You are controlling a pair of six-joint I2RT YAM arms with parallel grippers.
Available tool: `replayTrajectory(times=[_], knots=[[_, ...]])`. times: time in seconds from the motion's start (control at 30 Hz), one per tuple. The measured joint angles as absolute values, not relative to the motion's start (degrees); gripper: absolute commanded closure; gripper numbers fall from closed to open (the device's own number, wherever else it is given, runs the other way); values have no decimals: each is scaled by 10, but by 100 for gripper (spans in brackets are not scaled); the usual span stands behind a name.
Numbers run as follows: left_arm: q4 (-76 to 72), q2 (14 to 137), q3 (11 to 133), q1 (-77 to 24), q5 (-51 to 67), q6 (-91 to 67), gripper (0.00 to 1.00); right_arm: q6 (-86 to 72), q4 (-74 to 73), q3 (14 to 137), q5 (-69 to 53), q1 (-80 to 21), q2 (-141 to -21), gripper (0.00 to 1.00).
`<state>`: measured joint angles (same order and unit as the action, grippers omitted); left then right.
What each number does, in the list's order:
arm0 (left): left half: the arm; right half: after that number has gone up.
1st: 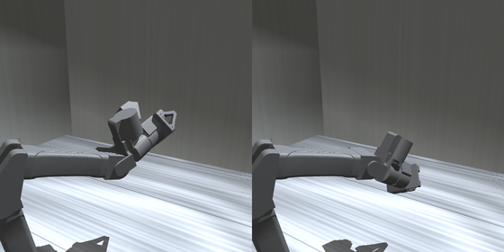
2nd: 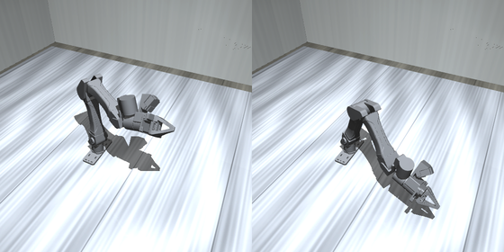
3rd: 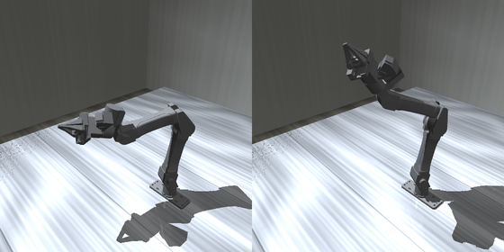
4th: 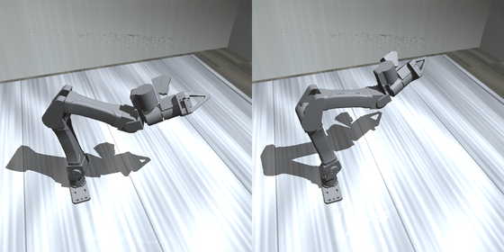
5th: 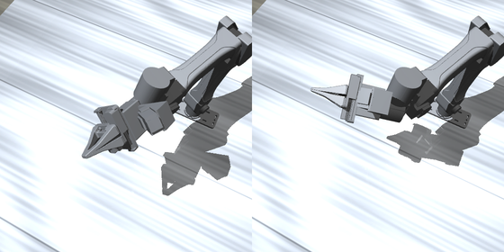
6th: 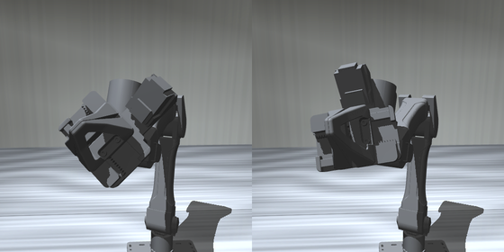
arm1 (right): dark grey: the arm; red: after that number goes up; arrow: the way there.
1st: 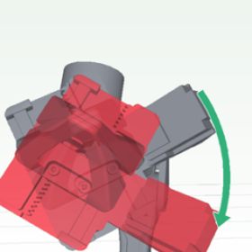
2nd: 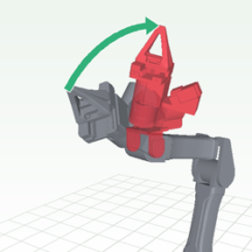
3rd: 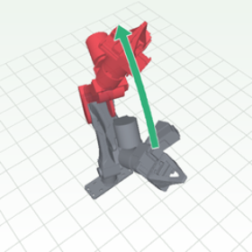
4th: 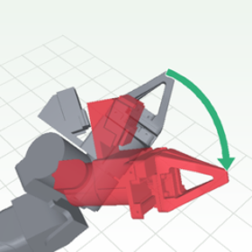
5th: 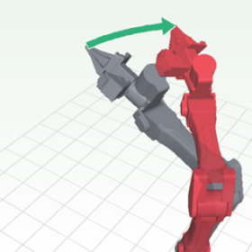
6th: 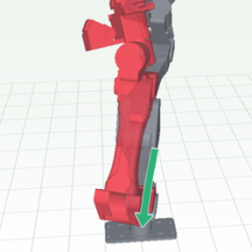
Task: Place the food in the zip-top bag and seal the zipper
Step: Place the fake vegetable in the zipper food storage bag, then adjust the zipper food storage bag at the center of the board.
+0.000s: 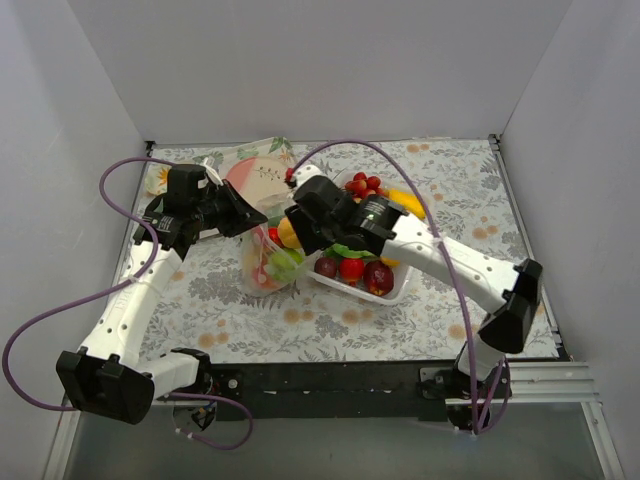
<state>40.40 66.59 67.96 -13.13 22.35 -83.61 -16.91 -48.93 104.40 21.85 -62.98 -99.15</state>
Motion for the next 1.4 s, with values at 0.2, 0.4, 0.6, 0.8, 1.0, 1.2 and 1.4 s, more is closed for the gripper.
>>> replayTrajectory(times=[0.2, 0.4, 0.6, 0.8, 1.0, 1.2, 1.4], knots=[[403, 665, 680, -131, 223, -836, 100, -211, -380, 823, 150, -505, -810, 40], [403, 665, 680, -131, 223, -837, 100, -254, -268, 709, 34, -439, -757, 42], [403, 664, 680, -131, 223, -838, 100, -296, -196, 648, -51, -418, -777, 43], [403, 661, 680, -131, 223, -838, 100, -327, -135, 641, -81, -415, -788, 44], [404, 661, 680, -131, 223, -838, 100, -344, -113, 638, -93, -414, -814, 55], [405, 661, 680, -131, 223, -838, 100, -354, -99, 629, -93, -414, -820, 79], [408, 657, 679, -131, 221, -838, 100, -356, -106, 666, -96, -422, -856, 99]])
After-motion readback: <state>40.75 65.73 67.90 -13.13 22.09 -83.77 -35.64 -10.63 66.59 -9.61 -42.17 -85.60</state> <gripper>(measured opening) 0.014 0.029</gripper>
